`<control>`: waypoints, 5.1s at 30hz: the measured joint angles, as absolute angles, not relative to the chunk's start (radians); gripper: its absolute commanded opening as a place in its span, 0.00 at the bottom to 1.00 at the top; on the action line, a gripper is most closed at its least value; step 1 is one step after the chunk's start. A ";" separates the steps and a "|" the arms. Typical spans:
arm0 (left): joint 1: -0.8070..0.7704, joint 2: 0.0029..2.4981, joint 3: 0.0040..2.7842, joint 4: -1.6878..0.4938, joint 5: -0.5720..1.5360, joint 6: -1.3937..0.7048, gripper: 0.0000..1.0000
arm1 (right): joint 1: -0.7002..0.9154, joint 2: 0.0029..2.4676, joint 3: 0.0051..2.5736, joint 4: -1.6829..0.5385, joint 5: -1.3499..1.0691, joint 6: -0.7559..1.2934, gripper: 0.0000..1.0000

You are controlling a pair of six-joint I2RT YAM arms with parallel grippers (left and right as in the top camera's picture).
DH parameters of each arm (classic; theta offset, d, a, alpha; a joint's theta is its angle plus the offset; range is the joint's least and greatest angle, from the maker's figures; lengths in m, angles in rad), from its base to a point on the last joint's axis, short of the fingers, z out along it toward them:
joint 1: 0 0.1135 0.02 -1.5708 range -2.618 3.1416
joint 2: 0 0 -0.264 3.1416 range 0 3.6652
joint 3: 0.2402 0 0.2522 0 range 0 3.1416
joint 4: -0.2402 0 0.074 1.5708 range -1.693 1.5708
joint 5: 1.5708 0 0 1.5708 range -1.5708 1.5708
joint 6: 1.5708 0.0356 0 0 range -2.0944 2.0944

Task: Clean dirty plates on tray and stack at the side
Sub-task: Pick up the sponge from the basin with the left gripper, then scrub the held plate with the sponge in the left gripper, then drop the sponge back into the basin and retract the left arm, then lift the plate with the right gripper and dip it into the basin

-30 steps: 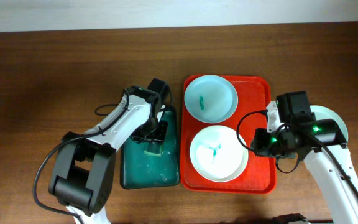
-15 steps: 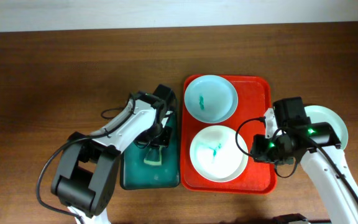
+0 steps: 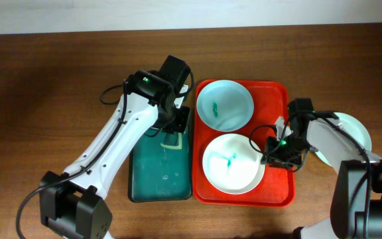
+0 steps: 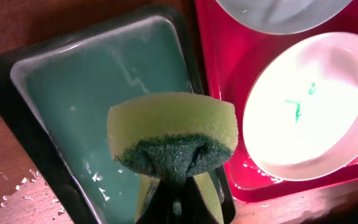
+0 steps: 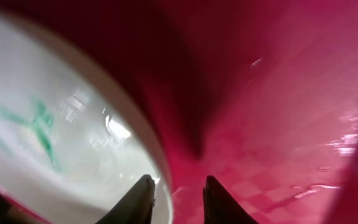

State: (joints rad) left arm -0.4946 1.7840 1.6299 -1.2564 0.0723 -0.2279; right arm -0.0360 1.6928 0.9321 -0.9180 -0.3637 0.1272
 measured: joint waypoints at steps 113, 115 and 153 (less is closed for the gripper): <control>-0.463 2.120 1.580 -1.275 -0.056 -0.449 0.31 | -0.031 1.681 0.836 -0.840 -0.376 0.213 0.06; -0.460 2.103 1.580 -1.287 -0.052 -0.451 0.50 | -0.031 1.681 0.836 -0.829 -0.377 0.212 0.05; -0.216 1.326 1.580 -1.344 -0.049 -0.408 0.99 | 0.845 1.554 1.202 -0.710 0.381 0.438 0.04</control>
State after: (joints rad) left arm -0.2157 1.3258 1.5799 -1.3441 -0.0486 -0.4076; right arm 0.8448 1.5543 1.2018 -0.7101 0.3809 0.4377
